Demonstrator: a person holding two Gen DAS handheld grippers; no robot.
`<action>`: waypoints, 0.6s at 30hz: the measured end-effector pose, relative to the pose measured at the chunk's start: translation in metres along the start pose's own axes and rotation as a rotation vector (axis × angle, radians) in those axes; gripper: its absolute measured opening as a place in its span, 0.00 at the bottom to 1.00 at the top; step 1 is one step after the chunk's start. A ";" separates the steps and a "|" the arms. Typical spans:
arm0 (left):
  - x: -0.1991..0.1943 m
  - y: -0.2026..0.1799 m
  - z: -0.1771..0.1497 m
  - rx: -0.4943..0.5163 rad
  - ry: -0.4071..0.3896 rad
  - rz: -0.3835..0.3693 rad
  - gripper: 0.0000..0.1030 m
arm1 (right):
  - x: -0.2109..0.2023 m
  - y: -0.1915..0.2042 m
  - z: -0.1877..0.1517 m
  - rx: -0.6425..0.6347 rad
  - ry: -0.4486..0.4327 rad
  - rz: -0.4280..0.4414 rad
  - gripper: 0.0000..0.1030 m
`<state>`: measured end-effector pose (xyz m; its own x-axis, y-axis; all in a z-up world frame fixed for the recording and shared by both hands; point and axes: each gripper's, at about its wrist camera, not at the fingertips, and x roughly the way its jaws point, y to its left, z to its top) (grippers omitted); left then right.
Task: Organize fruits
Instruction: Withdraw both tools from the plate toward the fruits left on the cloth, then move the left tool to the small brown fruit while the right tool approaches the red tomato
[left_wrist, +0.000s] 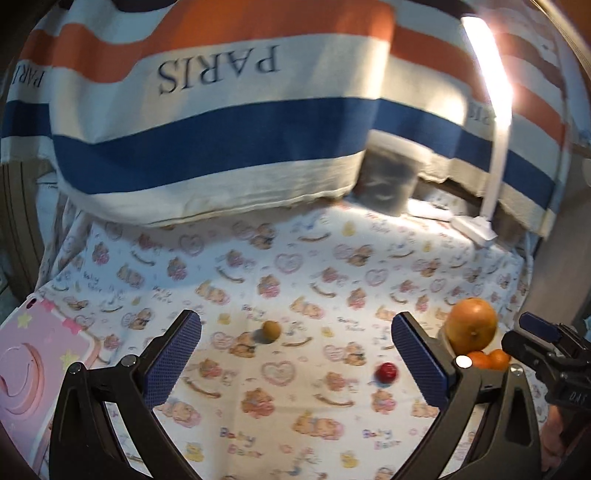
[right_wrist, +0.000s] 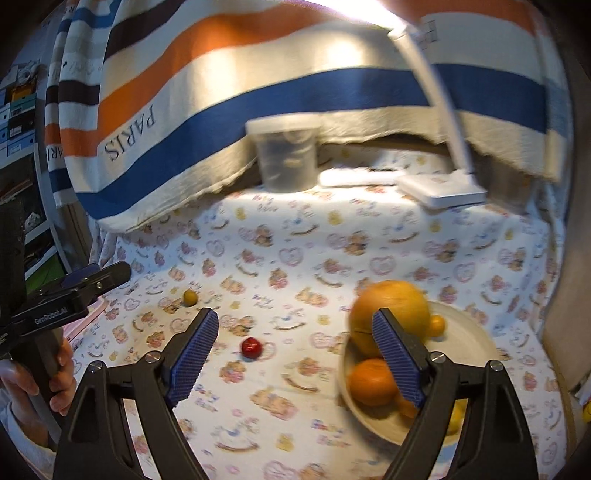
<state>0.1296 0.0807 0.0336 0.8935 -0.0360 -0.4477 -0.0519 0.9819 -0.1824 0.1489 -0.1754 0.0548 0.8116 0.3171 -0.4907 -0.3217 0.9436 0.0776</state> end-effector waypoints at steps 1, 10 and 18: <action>0.001 0.002 -0.001 0.004 -0.006 0.017 0.99 | 0.008 0.006 0.001 0.000 0.010 0.011 0.84; 0.022 0.012 -0.008 0.059 -0.004 0.097 0.99 | 0.067 0.030 0.005 0.017 0.078 0.009 0.84; 0.031 0.017 -0.014 0.056 0.005 0.114 0.99 | 0.093 0.030 0.003 0.041 0.091 0.021 0.84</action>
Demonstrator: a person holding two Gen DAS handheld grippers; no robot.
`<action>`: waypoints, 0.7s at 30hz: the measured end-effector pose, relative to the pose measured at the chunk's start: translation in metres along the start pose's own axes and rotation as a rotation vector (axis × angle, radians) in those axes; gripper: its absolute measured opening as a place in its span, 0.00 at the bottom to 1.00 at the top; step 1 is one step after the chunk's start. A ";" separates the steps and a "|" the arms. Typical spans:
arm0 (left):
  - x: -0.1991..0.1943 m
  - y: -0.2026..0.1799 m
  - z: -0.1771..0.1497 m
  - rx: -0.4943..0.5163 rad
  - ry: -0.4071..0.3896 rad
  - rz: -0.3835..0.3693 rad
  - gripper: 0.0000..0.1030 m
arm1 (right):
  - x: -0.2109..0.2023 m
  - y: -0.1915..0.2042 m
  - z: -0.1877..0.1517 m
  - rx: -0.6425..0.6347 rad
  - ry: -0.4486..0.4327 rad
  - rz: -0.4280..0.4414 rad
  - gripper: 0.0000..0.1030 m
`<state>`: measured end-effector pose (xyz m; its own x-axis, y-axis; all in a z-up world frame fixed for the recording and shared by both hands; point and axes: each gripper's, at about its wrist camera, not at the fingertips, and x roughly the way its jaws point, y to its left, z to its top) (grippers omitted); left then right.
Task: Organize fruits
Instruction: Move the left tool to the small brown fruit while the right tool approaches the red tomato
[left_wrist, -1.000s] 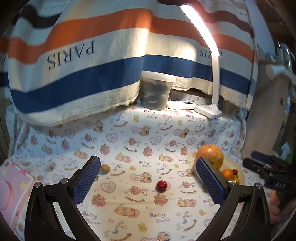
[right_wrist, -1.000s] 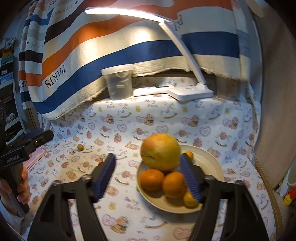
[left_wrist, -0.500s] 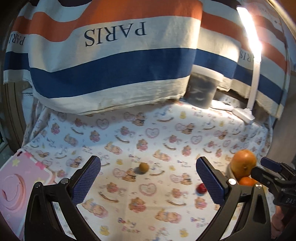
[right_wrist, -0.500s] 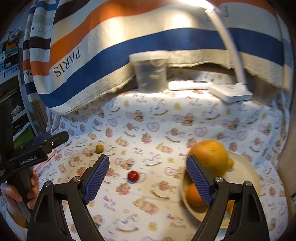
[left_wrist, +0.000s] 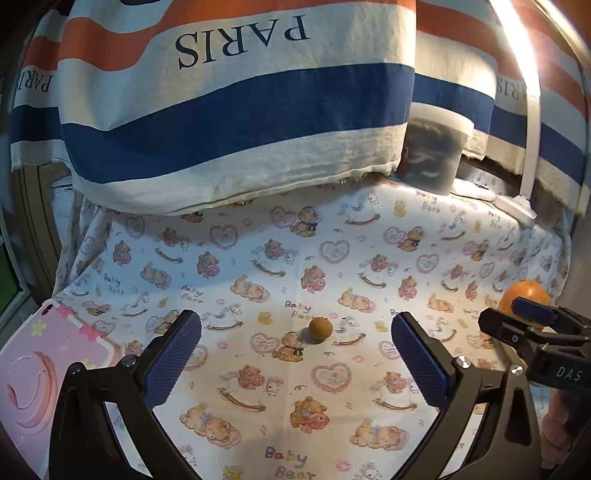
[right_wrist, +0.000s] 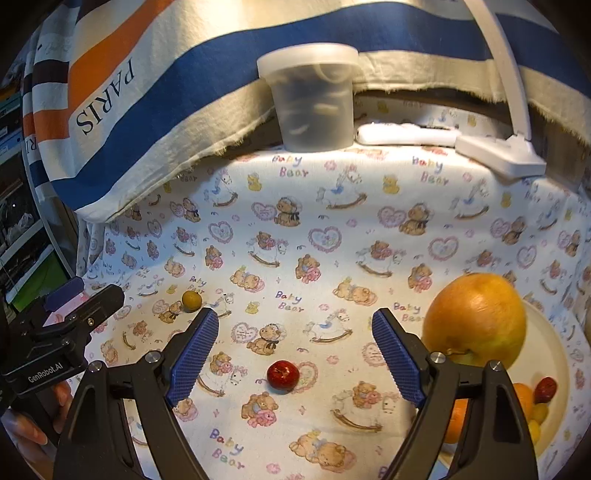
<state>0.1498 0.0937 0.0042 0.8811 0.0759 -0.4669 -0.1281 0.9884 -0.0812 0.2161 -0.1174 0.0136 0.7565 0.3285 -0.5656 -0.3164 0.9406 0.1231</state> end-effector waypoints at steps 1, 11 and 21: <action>0.001 -0.001 -0.001 0.003 0.002 0.000 0.99 | 0.002 0.000 -0.001 -0.006 -0.001 0.001 0.84; 0.014 -0.004 -0.007 -0.004 0.034 0.034 0.99 | 0.016 0.005 -0.010 -0.059 0.032 0.037 0.84; 0.028 0.001 -0.009 -0.032 0.105 0.057 0.99 | 0.047 0.009 -0.022 -0.083 0.185 0.011 0.69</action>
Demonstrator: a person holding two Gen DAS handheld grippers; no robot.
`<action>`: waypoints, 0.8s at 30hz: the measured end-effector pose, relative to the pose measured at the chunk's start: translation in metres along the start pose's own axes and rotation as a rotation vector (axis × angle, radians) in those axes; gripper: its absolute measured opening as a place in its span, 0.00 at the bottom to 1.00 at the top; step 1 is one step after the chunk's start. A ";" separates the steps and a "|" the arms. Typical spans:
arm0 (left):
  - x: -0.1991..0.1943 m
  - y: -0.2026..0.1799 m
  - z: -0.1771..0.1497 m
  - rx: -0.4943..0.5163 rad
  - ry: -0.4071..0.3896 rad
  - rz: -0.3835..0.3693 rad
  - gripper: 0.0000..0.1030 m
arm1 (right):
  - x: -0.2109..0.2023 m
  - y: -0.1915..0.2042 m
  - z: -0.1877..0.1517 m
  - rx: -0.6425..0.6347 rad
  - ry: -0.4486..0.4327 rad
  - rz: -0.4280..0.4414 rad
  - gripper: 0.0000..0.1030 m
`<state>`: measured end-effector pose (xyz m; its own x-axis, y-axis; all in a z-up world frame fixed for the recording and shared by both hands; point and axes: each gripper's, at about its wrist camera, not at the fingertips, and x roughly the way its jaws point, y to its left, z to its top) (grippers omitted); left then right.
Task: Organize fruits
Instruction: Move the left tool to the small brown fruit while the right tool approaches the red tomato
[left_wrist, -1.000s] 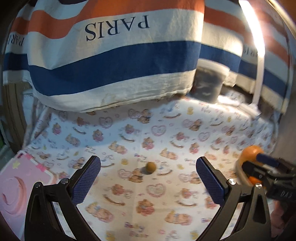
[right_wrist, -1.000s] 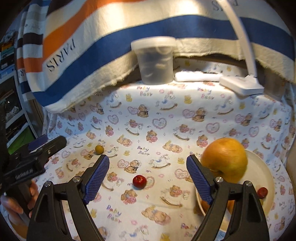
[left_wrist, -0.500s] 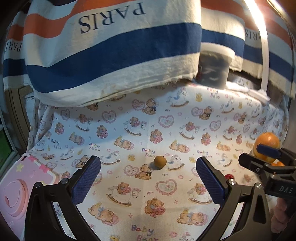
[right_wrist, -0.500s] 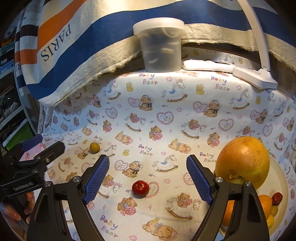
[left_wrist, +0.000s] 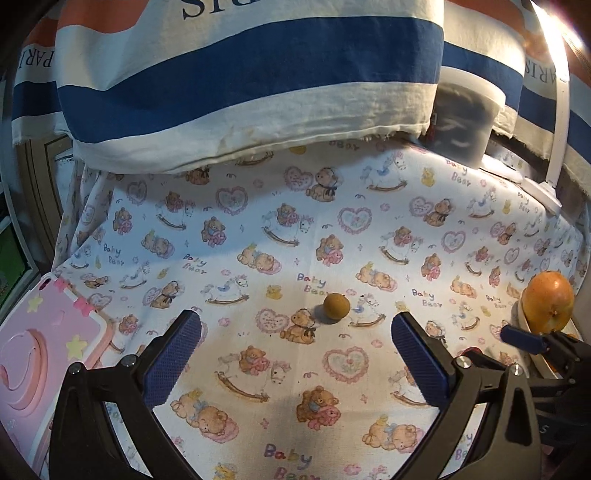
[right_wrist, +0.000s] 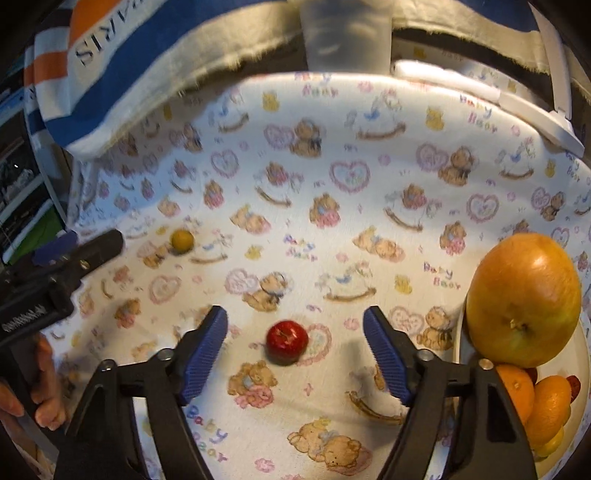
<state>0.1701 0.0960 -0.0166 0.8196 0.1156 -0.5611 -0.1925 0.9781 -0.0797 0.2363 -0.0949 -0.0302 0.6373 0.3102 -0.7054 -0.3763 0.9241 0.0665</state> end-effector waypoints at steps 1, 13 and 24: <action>0.000 0.000 0.000 0.001 -0.001 0.001 0.99 | 0.002 -0.001 -0.001 0.003 0.006 0.008 0.65; -0.004 -0.004 0.000 0.031 -0.026 0.020 0.99 | 0.017 -0.008 -0.002 0.040 0.086 0.021 0.36; 0.012 -0.021 0.007 0.142 0.066 0.056 0.98 | -0.004 -0.018 0.001 0.075 -0.030 -0.026 0.27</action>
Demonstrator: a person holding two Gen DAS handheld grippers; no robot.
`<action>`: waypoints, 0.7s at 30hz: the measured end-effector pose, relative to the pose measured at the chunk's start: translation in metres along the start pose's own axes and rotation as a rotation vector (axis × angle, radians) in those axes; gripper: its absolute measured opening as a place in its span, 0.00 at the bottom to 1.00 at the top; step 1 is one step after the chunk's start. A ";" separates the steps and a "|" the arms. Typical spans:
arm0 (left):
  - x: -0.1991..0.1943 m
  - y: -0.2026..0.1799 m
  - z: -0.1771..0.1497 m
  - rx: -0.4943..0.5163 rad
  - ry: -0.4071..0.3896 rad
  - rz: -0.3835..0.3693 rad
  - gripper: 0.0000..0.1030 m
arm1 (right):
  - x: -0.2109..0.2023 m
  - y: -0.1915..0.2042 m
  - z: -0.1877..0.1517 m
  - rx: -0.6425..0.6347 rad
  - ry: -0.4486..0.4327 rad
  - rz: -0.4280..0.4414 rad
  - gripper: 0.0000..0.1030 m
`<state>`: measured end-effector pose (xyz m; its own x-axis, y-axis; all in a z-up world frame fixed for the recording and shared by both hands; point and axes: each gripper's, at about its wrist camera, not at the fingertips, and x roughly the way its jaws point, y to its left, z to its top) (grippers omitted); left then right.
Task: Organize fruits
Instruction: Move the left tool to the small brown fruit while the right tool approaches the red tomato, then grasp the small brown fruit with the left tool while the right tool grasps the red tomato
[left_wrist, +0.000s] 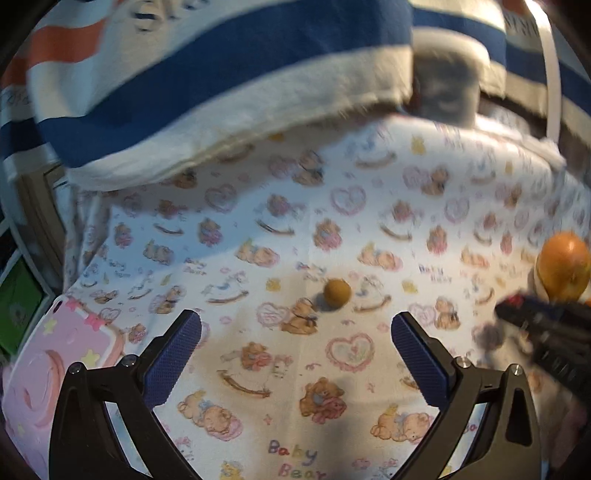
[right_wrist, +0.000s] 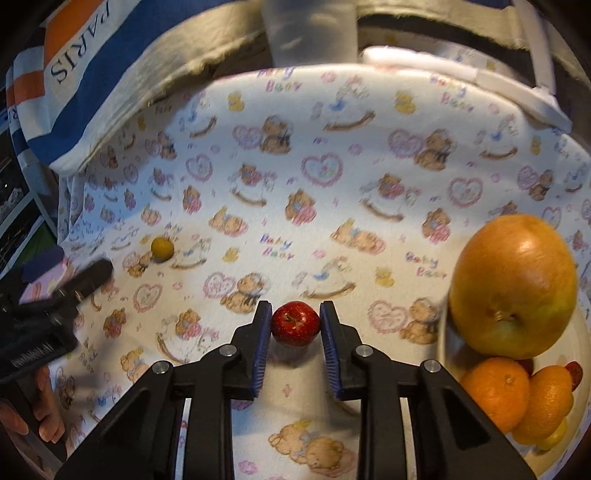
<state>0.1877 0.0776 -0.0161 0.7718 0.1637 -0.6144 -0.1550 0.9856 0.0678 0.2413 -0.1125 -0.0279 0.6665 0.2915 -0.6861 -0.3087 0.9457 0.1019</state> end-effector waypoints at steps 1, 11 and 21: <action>0.004 -0.001 0.002 -0.002 0.020 -0.019 0.97 | -0.004 -0.002 0.001 0.008 -0.028 -0.009 0.27; 0.052 0.006 0.033 -0.082 0.144 -0.128 0.58 | -0.022 -0.007 0.003 0.031 -0.123 -0.039 0.27; 0.077 -0.003 0.028 -0.067 0.204 -0.158 0.30 | -0.015 -0.013 0.000 0.058 -0.091 -0.042 0.27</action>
<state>0.2651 0.0880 -0.0416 0.6507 -0.0112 -0.7593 -0.0881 0.9920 -0.0901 0.2355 -0.1290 -0.0186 0.7379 0.2605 -0.6226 -0.2409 0.9634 0.1175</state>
